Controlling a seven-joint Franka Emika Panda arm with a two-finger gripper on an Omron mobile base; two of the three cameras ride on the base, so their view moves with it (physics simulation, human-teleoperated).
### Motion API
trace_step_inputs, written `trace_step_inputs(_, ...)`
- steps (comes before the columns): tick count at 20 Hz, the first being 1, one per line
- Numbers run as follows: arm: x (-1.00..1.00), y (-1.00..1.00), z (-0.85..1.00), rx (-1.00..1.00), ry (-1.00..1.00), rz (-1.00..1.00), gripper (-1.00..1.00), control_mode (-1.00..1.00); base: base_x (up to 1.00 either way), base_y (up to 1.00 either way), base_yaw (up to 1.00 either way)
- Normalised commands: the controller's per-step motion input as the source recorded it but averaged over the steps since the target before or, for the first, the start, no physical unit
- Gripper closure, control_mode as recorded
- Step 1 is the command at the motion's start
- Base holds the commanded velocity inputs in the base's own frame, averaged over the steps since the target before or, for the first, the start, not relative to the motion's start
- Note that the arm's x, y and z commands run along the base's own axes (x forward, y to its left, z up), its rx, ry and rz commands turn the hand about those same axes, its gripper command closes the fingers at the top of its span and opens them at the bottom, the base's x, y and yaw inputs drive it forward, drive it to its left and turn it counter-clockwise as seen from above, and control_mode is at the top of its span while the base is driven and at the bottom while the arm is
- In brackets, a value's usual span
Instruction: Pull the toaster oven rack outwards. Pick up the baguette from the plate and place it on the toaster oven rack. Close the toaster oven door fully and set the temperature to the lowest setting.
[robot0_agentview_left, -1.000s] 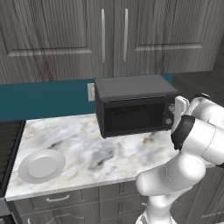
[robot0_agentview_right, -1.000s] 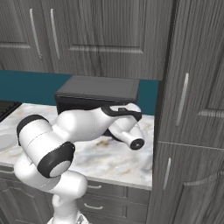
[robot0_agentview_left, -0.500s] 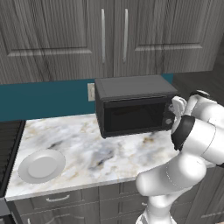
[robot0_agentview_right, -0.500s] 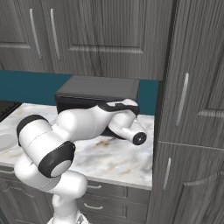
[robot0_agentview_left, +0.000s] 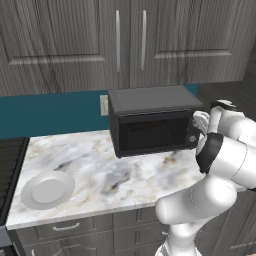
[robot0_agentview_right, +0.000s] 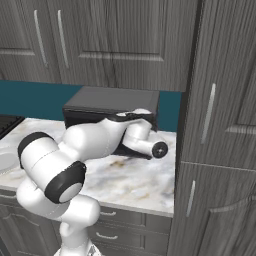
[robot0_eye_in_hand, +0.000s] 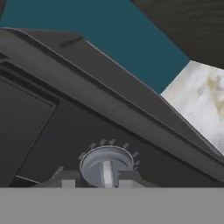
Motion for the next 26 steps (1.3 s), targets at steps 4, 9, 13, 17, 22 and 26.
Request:
trace_step_inputs(4, 0.0, 0.0, -0.28, -0.23, 0.04, 0.08, 1.0, -1.0, 0.0, 0.0, 0.0)
trace_step_inputs(9, 0.0, 0.0, -0.27, -0.23, 0.02, 0.08, 1.0, -1.0, 0.0, 0.0, 0.0)
trace_step_inputs(13, 0.0, 0.0, -0.26, -0.22, 0.01, 0.08, 1.0, -1.0, 0.0, 0.0, 0.0)
trace_step_inputs(17, 0.0, 0.0, -0.29, -0.23, 0.01, 0.08, 1.0, -1.0, 0.0, 0.0, 0.0)
trace_step_inputs(22, 0.0, 0.0, -0.25, -0.22, 0.0, 0.08, 1.0, -1.0, 0.0, 0.0, 0.0)
trace_step_inputs(26, 0.0, 0.0, -0.25, -0.22, 0.0, 0.09, 1.0, -1.0, 0.0, 0.0, 0.0)
